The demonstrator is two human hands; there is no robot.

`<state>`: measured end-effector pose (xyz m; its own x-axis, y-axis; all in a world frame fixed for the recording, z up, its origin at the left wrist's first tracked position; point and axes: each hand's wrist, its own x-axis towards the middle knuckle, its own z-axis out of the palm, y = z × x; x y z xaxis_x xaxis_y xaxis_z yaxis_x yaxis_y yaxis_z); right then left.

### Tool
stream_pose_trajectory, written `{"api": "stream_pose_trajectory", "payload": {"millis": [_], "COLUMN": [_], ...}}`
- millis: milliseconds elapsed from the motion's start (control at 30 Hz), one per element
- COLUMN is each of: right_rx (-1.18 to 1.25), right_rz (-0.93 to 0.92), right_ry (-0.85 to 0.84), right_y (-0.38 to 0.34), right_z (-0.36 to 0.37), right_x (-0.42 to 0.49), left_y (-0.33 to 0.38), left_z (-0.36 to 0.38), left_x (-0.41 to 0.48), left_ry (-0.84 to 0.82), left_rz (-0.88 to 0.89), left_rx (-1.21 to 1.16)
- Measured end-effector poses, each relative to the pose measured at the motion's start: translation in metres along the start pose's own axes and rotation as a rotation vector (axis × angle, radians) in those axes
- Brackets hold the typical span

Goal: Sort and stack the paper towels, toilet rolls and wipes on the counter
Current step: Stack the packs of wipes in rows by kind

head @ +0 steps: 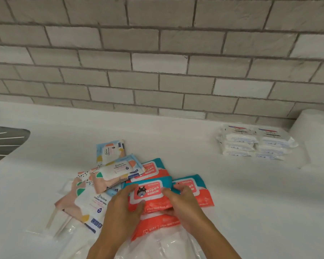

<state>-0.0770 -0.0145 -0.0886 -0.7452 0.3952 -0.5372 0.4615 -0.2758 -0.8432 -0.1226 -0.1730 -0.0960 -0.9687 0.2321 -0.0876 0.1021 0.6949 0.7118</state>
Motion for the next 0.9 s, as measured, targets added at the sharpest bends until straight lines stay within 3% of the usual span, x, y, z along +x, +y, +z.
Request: {"api": "stream_pose_trajectory", "payload": {"millis": [300, 433, 533, 700, 767, 900], "right_rx": [-0.019, 0.016, 0.016, 0.045, 0.108, 0.115], "right_rz": [-0.018, -0.04, -0.061, -0.104, -0.104, -0.117], "right_ry": [-0.047, 0.016, 0.099, 0.13, 0.092, -0.014], "right_y": [-0.006, -0.004, -0.001, 0.002, 0.001, 0.0], "right_z": [0.014, 0.022, 0.023, 0.011, 0.008, 0.014], "right_x": [-0.002, -0.005, -0.006, -0.016, -0.021, -0.029], "left_y": [-0.008, -0.009, -0.012, -0.009, -0.007, -0.002], "left_z": [-0.003, -0.004, -0.006, -0.017, -0.02, -0.024], "left_x": [-0.001, -0.001, 0.003, 0.013, 0.014, 0.013], "left_ry": [-0.008, -0.027, -0.023, 0.074, 0.04, -0.212], "left_rz": [0.029, 0.063, 0.048, -0.124, -0.194, -0.328], "left_rx": [-0.104, -0.136, -0.288, -0.574, -0.692, -0.941]}}
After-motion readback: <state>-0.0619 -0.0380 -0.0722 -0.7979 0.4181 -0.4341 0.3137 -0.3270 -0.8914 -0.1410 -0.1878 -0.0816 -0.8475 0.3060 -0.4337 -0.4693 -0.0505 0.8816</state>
